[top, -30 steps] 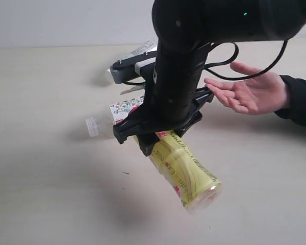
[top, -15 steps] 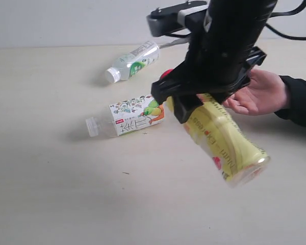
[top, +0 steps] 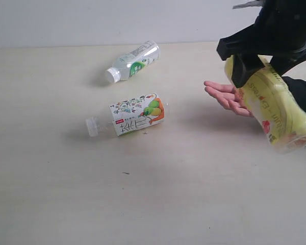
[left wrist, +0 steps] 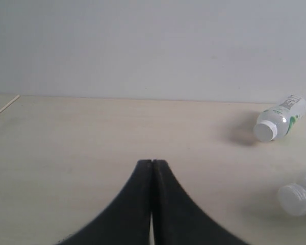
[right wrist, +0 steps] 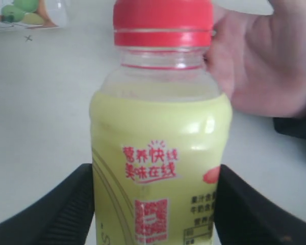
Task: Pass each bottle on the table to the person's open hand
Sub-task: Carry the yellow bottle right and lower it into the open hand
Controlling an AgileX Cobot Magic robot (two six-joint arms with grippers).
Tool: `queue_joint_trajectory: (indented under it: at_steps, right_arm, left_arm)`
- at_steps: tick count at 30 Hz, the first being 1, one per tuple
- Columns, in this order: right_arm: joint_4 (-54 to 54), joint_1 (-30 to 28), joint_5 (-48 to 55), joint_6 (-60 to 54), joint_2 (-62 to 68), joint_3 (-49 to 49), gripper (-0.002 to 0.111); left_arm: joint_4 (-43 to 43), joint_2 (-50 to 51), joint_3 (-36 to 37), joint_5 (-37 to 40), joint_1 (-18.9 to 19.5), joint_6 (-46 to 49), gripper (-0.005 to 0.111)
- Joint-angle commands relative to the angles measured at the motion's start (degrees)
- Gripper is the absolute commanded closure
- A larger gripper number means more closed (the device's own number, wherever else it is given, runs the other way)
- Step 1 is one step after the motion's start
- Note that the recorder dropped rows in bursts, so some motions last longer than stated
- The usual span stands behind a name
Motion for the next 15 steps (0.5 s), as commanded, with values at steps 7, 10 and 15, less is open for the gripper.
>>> queue_joint_trajectory:
  at_steps: [7,10,15]
  right_arm:
    - [-2.98,-7.35,-1.11,-2.80,4.45,-0.61,0.108]
    - [-3.91,-7.35,-0.74,-2.53,7.98,-2.83,0.108]
    - [-3.65,-7.35,-1.57,-2.53,12.56,-7.59,0.108]
  left_arm:
    - [0.15,-0.35,-0.02,-0.34,0.14,0.12,0.107]
    - [0.15,-0.35,-0.02,-0.34,0.14,0.12,0.107]
    - [0.15,-0.35,-0.02,-0.34,0.14,0.12,0.107]
